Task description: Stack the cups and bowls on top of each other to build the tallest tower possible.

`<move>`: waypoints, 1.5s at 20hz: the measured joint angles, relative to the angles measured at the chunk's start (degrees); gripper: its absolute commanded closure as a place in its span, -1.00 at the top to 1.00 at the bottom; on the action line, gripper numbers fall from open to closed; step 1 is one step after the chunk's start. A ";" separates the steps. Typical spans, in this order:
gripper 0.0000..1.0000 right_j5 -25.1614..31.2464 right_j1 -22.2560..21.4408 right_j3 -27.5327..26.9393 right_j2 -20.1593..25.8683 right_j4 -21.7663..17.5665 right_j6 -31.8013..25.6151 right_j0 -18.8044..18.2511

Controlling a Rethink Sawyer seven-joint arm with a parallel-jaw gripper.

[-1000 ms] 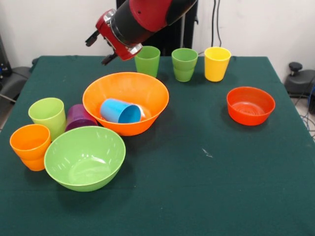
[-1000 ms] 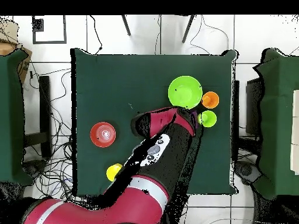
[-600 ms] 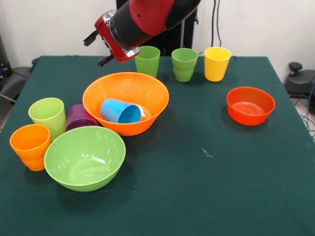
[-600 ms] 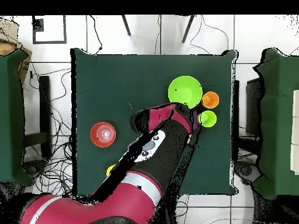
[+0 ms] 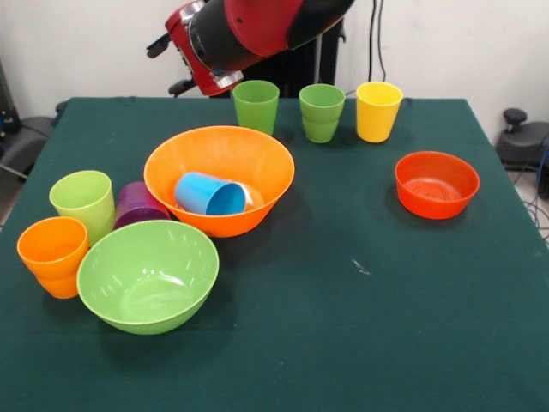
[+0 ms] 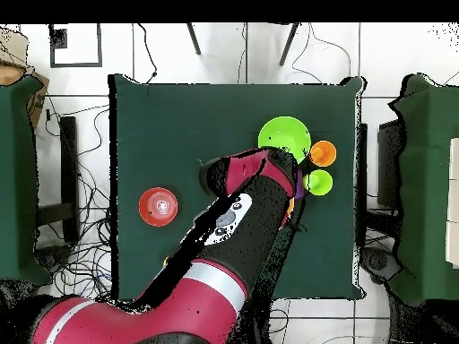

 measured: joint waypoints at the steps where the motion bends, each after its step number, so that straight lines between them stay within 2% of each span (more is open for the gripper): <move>1: 1.00 0.18 0.00 -0.04 0.00 0.02 0.00 0.00; 18: 1.00 3.00 0.33 -2.97 -0.04 0.14 0.00 0.06; 30: 1.00 3.00 2.97 -3.36 -0.13 1.94 0.01 0.71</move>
